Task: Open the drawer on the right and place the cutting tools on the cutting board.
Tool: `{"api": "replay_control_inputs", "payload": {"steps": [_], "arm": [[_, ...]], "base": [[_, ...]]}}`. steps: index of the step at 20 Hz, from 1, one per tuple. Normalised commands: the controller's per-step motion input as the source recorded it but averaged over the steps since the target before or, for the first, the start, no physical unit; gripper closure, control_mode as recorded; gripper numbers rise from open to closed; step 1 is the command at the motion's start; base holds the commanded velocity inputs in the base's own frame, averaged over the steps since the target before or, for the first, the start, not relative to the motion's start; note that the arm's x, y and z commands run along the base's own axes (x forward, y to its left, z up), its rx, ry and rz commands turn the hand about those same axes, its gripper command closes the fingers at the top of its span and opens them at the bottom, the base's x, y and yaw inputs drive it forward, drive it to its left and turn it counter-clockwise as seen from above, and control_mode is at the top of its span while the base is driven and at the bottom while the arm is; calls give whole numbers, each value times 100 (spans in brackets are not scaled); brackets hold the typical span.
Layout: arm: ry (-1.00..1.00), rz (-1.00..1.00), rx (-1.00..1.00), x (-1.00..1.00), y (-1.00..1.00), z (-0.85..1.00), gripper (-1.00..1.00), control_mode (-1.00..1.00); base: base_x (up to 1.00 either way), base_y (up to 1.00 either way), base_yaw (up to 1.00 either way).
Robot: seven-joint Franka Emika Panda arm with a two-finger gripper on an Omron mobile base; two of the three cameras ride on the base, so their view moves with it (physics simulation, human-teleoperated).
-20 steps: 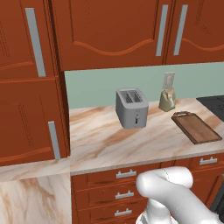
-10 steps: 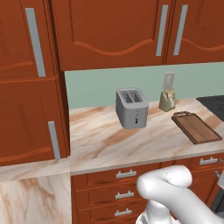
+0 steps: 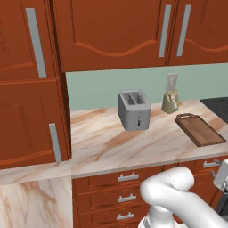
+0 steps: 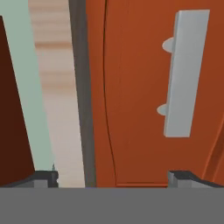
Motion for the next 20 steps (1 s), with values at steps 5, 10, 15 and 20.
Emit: {"api": "replay_control_inputs", "payload": {"steps": [5,10,15,20], "arm": [[-2,0,0,37,-15,-41,-100,-100],[-3,0,0,38,-41,-37,-100,-100],[-5,0,0,35,-46,-39,-100,-100],[-4,0,0,27,-37,-45,-100,-100]], "base": [[0,0,0],[0,0,0],[0,0,0],[0,0,0]]}}
